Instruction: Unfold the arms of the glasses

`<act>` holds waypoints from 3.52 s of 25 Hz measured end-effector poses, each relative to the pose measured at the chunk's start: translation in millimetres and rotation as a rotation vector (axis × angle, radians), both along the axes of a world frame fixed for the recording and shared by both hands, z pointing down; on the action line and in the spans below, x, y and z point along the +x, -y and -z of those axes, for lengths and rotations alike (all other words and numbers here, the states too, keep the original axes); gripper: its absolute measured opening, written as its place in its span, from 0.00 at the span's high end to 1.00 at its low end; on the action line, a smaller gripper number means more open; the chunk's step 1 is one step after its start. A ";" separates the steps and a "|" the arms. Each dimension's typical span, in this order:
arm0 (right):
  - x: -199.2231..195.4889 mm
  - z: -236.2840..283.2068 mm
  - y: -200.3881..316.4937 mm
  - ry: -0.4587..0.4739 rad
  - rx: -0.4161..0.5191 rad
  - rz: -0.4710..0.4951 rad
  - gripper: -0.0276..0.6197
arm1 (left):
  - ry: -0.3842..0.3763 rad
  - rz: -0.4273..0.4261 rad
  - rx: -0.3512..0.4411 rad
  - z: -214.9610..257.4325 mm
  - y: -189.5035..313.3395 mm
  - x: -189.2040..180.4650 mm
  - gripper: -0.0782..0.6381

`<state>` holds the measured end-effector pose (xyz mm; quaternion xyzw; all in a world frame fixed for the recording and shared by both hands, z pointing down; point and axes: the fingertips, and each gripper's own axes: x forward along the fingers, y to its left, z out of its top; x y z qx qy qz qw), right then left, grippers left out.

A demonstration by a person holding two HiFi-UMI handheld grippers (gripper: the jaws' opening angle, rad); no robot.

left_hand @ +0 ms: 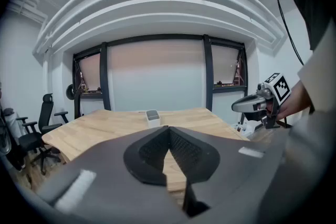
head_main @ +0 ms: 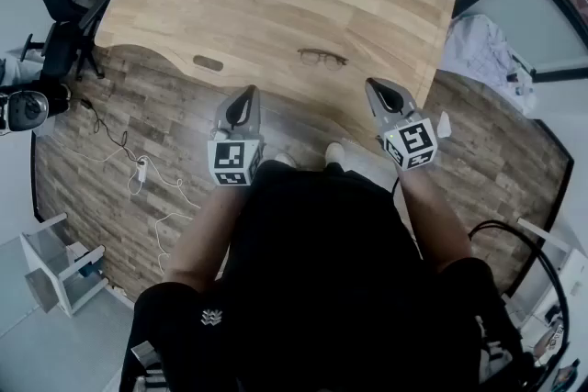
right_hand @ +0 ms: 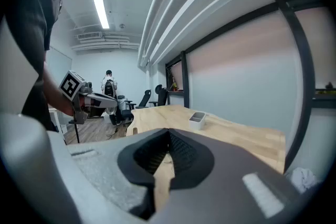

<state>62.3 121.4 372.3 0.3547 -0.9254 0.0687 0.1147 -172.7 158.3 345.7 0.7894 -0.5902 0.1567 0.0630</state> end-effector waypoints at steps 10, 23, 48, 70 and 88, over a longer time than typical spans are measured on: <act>-17.3 -30.3 21.3 0.000 -0.064 0.071 0.96 | 0.020 0.013 -0.021 -1.1 10.9 1.4 0.88; -91.3 -57.6 90.0 -0.132 -0.139 0.003 0.96 | -0.052 -0.247 -0.081 -45.2 116.1 -27.8 0.88; -142.0 -190.9 133.9 -0.450 -0.335 0.340 0.82 | -0.094 -0.264 -0.251 -128.0 167.8 -7.8 0.88; -144.2 -196.1 127.3 -0.483 -0.287 0.353 0.91 | -0.087 -0.285 -0.314 -151.3 165.1 4.7 0.88; -130.9 -197.8 121.4 -0.403 -0.291 0.299 0.91 | -0.061 -0.354 -0.328 -151.2 163.2 19.4 0.88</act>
